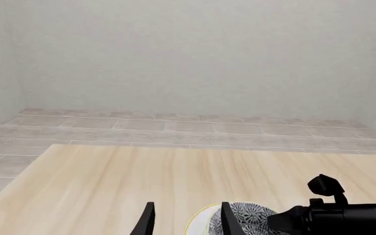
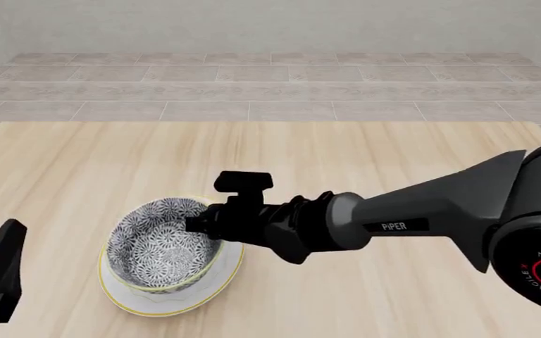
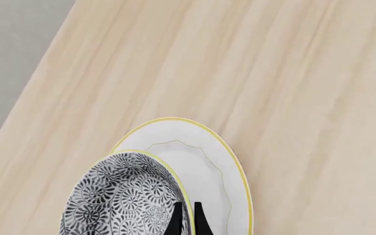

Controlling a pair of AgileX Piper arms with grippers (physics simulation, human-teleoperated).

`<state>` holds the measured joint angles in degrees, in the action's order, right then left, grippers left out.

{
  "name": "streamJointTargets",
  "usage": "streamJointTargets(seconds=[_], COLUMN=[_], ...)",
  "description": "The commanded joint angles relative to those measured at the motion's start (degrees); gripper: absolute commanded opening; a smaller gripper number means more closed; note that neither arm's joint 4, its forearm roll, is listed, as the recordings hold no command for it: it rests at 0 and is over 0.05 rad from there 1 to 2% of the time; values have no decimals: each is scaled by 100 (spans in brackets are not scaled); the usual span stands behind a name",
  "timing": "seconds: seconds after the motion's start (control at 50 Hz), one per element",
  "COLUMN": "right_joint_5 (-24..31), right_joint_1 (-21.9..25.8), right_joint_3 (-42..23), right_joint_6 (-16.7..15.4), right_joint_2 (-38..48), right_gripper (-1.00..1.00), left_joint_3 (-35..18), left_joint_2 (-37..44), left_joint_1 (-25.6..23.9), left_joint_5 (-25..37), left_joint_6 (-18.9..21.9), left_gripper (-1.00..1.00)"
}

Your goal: Put the bowl on the plate.

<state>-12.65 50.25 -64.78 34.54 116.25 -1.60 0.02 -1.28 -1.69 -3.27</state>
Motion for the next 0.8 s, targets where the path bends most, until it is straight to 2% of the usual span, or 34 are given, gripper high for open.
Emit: streamJointTargets(seconds=[0.02,0.8], right_joint_5=[-45,-88], right_joint_1=[6,65], right_joint_3=[4,-6], right_joint_6=[60,-30], right_joint_2=[60,211], right_gripper=[-100,-100], left_joint_3=[3,-6], left_joint_2=[0,0], left_joint_1=[0,-6], left_joint_5=[-10,-13], left_joint_6=[-3,1], left_gripper=[100,100])
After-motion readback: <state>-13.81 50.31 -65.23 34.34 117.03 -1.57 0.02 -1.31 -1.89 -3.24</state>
